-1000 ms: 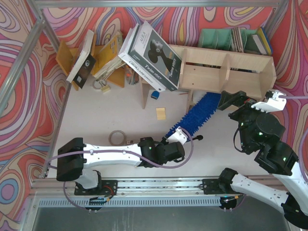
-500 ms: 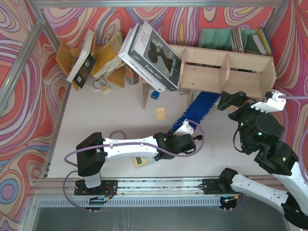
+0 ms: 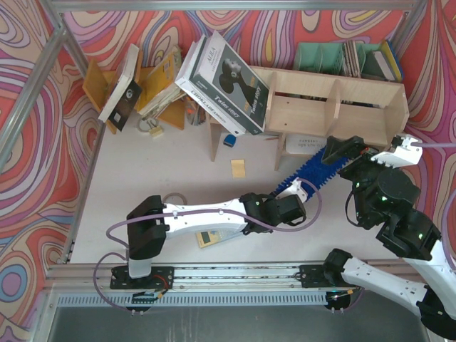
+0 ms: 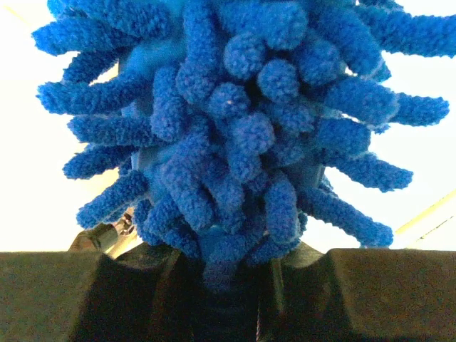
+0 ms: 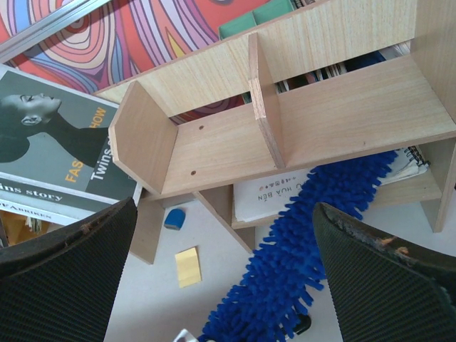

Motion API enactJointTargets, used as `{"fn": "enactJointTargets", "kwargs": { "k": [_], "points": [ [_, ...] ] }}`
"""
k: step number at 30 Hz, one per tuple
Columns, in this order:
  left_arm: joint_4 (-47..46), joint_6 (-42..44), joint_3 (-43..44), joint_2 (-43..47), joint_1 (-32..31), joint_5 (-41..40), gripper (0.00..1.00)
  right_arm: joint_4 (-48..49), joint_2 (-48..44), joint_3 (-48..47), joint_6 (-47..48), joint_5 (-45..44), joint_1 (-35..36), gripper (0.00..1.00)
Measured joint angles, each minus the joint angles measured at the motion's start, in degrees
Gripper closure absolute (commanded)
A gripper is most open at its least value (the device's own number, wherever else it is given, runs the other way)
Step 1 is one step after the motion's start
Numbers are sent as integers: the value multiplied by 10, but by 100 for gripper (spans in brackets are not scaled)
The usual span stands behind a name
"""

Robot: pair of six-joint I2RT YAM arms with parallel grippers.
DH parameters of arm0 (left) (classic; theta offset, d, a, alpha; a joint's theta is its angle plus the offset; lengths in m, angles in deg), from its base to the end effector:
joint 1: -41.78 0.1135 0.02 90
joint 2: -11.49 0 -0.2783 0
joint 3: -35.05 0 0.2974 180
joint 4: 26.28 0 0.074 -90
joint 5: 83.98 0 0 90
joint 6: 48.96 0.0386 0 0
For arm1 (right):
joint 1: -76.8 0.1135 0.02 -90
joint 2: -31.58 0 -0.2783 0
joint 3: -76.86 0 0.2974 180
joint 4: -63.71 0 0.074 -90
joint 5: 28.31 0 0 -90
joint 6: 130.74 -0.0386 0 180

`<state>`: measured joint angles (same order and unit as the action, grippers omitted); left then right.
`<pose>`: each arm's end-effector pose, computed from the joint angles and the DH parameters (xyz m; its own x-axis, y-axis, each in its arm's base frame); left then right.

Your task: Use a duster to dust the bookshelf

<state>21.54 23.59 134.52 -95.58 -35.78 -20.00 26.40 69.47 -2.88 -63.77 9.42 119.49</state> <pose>0.1152 -0.4438 0.2507 -0.4163 0.6360 -0.6497 0.7328 0.6577 0.1744 0.1083 0.0584 0.4906 0.1179 0.4345 -0.8929 0.1287 0.8849 0.4476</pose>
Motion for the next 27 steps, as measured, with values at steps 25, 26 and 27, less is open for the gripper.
{"fn": "enactJointTargets", "kwargs": {
  "k": [25,26,27],
  "points": [
    [25,-40,-28,-10,18,-41,100,0,0,3,0,0,0,1],
    [31,-47,-31,-5,19,-46,100,0,0,3,0,0,0,1],
    [37,-56,-33,1,19,-52,100,0,0,3,0,0,0,1]
  ]
}}
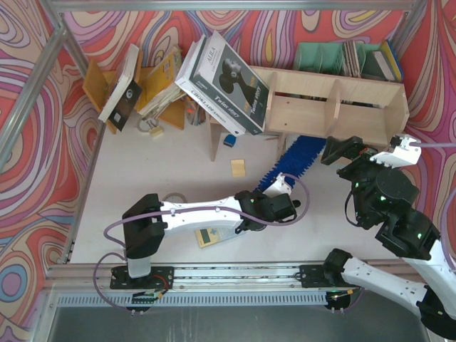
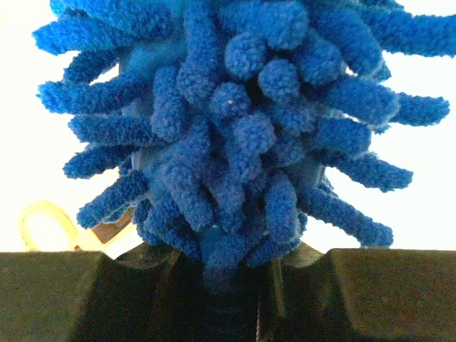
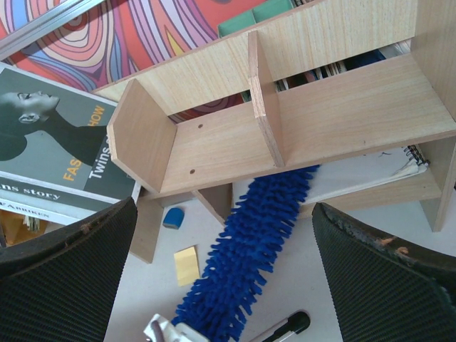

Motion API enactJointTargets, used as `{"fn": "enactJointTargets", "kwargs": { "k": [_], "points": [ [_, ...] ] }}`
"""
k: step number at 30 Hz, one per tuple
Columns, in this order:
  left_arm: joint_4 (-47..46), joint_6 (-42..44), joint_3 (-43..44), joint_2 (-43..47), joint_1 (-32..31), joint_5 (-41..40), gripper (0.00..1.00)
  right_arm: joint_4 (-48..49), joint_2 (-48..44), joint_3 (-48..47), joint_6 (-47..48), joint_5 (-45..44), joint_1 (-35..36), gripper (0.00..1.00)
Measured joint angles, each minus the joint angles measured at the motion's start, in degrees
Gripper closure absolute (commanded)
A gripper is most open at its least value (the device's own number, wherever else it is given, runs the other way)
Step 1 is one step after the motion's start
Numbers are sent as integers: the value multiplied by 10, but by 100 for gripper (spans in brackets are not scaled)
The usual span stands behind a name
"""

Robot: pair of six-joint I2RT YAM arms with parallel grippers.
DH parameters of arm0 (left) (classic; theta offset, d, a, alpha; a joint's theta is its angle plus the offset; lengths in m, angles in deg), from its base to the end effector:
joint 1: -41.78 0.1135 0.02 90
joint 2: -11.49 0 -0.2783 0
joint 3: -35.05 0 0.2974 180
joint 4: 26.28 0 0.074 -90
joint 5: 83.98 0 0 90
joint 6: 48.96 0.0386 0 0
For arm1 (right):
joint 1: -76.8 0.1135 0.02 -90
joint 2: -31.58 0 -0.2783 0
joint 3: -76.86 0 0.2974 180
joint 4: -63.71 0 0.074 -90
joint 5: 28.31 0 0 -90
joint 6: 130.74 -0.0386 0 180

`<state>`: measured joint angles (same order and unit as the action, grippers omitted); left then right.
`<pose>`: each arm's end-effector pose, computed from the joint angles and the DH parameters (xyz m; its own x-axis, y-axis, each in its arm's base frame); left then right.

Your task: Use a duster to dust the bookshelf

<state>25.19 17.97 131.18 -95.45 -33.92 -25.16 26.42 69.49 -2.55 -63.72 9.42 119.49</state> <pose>0.1288 -0.4243 0.2292 -0.5027 0.6150 -0.6075 0.6223 0.7453 0.2394 0.1093 0.0593 0.4887 0.1140 0.4302 -0.8955 0.1307 0.8870 0.4428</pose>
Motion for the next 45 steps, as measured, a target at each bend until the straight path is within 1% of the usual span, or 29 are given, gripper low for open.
{"fn": "enactJointTargets", "kwargs": {
  "k": [5,10,19,31,36,40,45],
  "points": [
    [26,-40,-2,21,0,-24,100,0,0,1,0,0,0,1],
    [34,-50,10,16,1,-25,100,0,1,6,0,0,0,1],
    [35,-21,111,-59,1,12,100,0,0,6,-3,0,0,1],
    [37,24,201,-124,1,68,100,0,0,8,-9,0,0,1],
    [36,30,202,-127,0,71,100,0,0,11,-11,0,0,1],
    [31,28,195,-127,0,57,100,-1,0,16,-11,0,0,1],
    [21,1,139,-111,0,17,100,-2,-1,17,-11,0,0,1]
  ]
}}
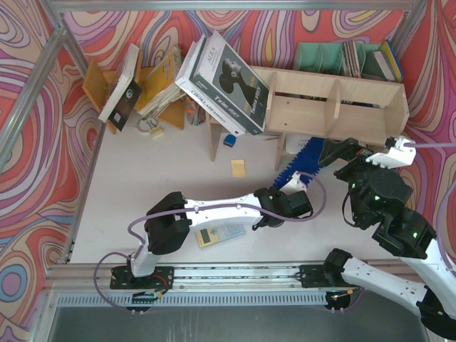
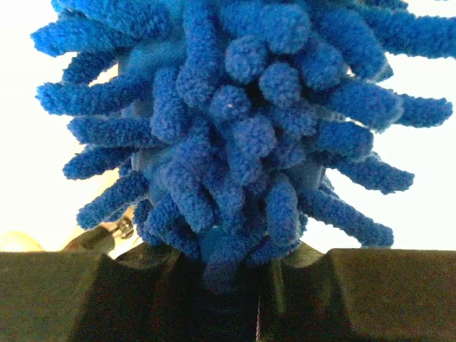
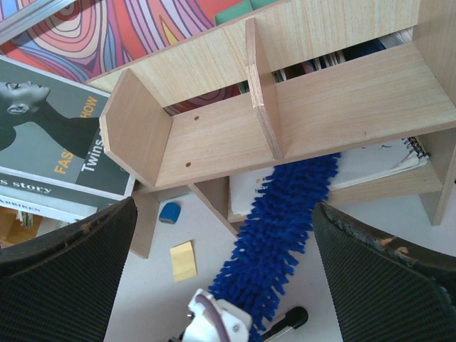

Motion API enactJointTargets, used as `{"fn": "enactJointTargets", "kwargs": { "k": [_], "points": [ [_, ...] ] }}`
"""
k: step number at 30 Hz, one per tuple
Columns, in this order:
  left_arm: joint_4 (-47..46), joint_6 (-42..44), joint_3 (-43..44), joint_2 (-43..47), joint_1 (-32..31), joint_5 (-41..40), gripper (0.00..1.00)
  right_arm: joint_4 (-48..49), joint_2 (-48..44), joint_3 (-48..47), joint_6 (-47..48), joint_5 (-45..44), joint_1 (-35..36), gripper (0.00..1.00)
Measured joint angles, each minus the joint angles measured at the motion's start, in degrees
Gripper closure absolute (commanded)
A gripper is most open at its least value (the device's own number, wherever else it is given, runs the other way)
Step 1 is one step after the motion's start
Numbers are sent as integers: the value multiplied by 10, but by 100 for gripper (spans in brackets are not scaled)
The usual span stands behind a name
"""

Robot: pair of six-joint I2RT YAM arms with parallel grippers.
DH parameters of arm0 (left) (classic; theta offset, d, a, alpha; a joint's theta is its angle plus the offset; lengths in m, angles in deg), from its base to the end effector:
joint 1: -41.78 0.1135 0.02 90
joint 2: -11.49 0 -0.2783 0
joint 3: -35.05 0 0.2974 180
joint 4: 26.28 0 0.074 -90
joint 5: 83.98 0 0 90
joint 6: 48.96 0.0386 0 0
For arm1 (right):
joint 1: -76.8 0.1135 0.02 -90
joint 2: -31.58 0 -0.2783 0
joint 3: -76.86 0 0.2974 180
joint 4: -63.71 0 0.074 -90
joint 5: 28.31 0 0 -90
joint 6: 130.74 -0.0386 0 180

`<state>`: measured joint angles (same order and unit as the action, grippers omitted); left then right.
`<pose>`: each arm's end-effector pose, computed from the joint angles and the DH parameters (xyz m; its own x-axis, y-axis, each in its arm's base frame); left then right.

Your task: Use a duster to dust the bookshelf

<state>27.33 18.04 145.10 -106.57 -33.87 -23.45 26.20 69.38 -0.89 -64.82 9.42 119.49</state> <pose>0.1415 -0.4764 0.2230 -0.5076 0.6118 -0.6067 0.6378 0.7402 0.2127 0.1130 0.0627 0.4792 0.0963 0.4285 -0.8984 0.1387 0.8880 0.4384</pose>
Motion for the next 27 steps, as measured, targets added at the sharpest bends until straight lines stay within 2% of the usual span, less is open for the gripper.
{"fn": "enactJointTargets", "kwargs": {
  "k": [5,12,27],
  "points": [
    [14,-58,-42,38,0,-48,100,-2,-3,1,0,0,0,1],
    [54,-141,-49,78,-1,-88,100,-2,-3,2,0,0,0,1],
    [59,-154,-27,78,-7,-87,100,-2,-3,2,0,0,0,1]
  ]
}}
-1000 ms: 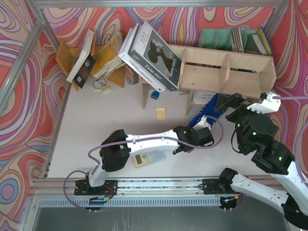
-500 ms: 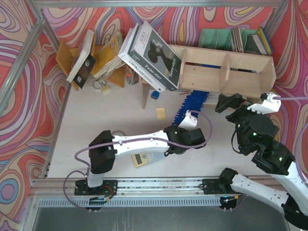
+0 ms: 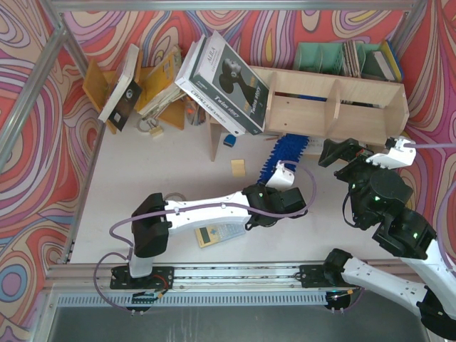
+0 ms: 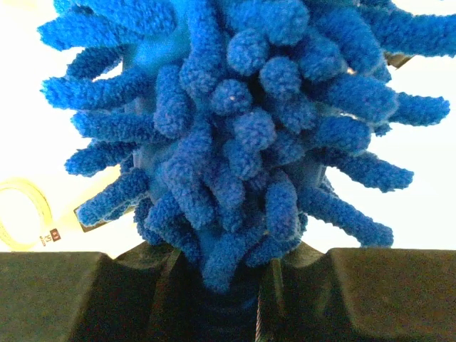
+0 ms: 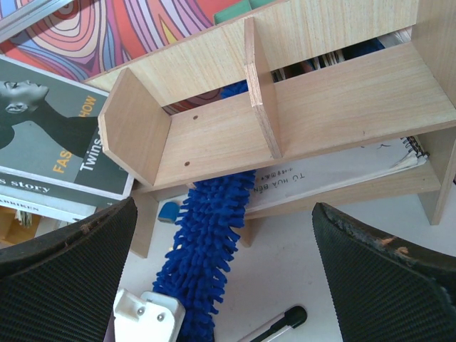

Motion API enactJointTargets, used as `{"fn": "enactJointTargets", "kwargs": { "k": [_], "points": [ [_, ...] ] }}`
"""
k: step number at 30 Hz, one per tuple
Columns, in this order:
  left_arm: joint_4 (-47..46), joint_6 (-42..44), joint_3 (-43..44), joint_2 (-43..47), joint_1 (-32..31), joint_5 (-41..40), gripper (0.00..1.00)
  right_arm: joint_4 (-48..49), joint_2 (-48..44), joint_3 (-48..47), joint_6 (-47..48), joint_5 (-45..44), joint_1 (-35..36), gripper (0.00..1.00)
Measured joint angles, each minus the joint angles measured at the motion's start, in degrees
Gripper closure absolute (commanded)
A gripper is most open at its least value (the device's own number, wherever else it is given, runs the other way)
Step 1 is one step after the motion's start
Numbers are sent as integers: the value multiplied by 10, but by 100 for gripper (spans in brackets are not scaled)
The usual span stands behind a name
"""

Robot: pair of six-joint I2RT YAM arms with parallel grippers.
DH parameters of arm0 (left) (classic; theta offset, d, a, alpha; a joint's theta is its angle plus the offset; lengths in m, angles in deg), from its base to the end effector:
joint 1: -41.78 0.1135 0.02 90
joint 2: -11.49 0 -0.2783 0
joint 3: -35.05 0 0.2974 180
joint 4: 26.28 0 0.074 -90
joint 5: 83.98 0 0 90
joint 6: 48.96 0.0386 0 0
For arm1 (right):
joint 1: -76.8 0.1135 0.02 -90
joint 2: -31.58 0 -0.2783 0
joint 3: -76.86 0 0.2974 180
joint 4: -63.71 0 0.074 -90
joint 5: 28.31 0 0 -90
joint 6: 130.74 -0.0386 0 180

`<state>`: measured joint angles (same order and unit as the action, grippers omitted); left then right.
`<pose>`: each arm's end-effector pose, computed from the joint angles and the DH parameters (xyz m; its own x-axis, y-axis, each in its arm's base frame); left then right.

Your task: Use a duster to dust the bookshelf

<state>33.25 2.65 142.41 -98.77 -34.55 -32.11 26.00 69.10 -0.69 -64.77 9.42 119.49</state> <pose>0.1323 -0.4430 0.2670 -0.5969 0.3872 -0.7027 0.4160 0.8983 0.1416 0.1122 0.0620 0.4782 0.0948 0.4264 -0.8995 0.1394 0.8890 0.4361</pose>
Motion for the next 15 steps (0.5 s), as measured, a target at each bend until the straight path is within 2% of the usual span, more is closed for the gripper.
{"fn": "enactJointTargets", "kwargs": {
  "k": [4,11,15],
  "points": [
    [1,18,24,-5,5,11,100,0,0,0,0,0,0,1],
    [0,57,116,-62,10,47,100,0,0,3,2,-1,0,1],
    [-5,71,134,-81,10,65,100,0,-1,7,2,-2,0,1]
  ]
}}
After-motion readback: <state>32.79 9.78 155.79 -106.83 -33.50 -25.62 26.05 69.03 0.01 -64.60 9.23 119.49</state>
